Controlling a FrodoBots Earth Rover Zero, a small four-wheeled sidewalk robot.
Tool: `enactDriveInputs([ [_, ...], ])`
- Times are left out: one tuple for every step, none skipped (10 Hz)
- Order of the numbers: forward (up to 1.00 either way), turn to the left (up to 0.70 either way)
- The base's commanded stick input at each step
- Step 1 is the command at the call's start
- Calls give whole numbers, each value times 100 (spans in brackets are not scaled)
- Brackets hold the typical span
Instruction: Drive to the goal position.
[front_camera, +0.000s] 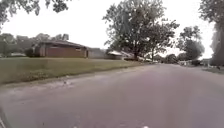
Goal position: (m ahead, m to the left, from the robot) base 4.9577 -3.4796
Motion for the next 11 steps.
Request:
enactDriveInputs([
  [70,1],
  [70,1],
  [70,1],
  [70,1],
  [70,1],
  [70,1],
  [70,1],
  [70,-34],
  [70,-34],
  [70,-34],
  [70,-34],
])
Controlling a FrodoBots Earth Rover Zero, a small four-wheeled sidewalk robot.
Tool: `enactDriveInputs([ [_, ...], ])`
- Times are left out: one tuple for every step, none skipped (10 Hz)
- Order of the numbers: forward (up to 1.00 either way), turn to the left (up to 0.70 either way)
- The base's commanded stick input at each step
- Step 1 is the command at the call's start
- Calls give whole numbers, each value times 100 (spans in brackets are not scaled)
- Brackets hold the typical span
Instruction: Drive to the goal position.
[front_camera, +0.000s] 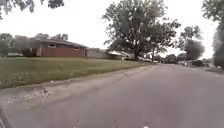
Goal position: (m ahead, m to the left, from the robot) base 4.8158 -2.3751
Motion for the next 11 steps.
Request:
enactDriveInputs([
  [70,-34],
  [70,-34],
  [70,-34],
  [70,-34],
  [70,-32],
  [70,-13],
  [70,1],
  [70,1],
  [70,1],
  [70,1],
  [70,1],
])
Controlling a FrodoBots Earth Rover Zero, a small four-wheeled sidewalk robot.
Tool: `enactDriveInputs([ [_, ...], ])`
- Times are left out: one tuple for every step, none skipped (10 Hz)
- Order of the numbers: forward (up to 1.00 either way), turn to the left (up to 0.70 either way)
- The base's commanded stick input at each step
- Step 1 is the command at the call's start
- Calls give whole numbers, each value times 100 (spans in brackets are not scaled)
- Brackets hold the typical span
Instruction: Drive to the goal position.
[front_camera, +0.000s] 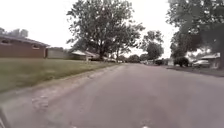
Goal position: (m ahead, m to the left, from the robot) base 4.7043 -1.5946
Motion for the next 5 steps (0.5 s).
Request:
enactDriveInputs([
  [70,0],
  [70,-10],
  [70,-19],
  [70,-29],
  [70,-34],
])
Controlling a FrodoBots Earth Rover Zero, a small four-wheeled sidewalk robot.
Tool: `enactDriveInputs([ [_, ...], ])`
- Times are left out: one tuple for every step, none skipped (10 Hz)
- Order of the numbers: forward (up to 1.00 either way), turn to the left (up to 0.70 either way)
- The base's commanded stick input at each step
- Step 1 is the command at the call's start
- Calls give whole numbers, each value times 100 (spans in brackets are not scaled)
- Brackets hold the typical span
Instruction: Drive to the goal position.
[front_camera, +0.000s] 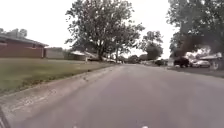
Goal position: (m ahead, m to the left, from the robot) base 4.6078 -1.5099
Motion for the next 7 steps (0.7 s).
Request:
enactDriveInputs([
  [70,-34],
  [70,-32],
  [70,-20],
  [70,-9],
  [70,0],
  [70,-6],
  [70,-12],
])
